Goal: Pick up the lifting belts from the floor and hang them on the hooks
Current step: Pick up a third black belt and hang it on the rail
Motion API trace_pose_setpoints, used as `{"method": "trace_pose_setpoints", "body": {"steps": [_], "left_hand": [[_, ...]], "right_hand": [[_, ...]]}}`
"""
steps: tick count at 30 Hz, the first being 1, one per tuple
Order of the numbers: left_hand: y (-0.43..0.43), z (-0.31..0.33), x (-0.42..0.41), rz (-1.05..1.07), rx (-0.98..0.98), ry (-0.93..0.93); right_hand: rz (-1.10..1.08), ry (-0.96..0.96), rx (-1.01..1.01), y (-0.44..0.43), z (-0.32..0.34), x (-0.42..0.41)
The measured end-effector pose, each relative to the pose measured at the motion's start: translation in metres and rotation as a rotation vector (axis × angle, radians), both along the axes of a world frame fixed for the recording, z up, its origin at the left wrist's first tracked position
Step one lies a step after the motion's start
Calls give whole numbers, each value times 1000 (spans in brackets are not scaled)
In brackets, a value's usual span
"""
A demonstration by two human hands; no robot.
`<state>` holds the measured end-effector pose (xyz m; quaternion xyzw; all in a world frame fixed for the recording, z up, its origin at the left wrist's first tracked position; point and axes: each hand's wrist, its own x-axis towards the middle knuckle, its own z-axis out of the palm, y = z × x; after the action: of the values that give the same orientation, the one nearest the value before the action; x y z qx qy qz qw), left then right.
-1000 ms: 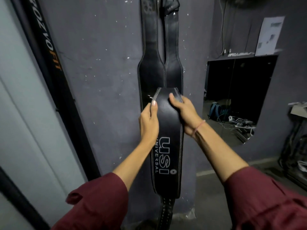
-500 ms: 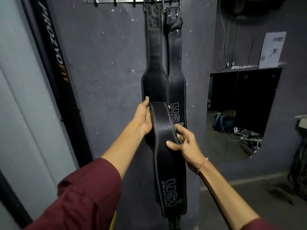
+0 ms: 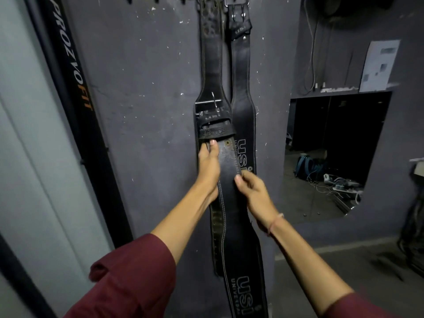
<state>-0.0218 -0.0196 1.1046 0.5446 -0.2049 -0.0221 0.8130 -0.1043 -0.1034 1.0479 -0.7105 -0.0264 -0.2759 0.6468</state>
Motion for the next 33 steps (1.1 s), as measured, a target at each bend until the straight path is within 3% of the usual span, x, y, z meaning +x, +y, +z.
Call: {"method": "trace_pose_setpoints", "body": {"steps": [3,6,11,14,18,21,27,31,33], "left_hand": [[-8,-2,-7,23,40,-33],[-7,-5,-1,120,72,-80],[0,-16,4,222,112,-182],[2,-15,4,222,159,-261],[-2,-10,8,235,251,-360],[1,-3,4,215,313,-418],[13,-17,-15,246,266,-473],[20,-99,-39,174,518,-206],[24,-131,-40,174,544,-175]], "right_hand": [[-125,-86,5,-3,46,11],[-67,-67,7,-4,34,10],[73,271,-46,-11,-70,-3],[68,384,-148,-10,-82,0],[93,86,157,8,4,2],[231,-108,235,8,69,12],[-7,-246,266,13,94,47],[-43,-281,334,11,103,55],[-54,-279,367,8,102,56]]}}
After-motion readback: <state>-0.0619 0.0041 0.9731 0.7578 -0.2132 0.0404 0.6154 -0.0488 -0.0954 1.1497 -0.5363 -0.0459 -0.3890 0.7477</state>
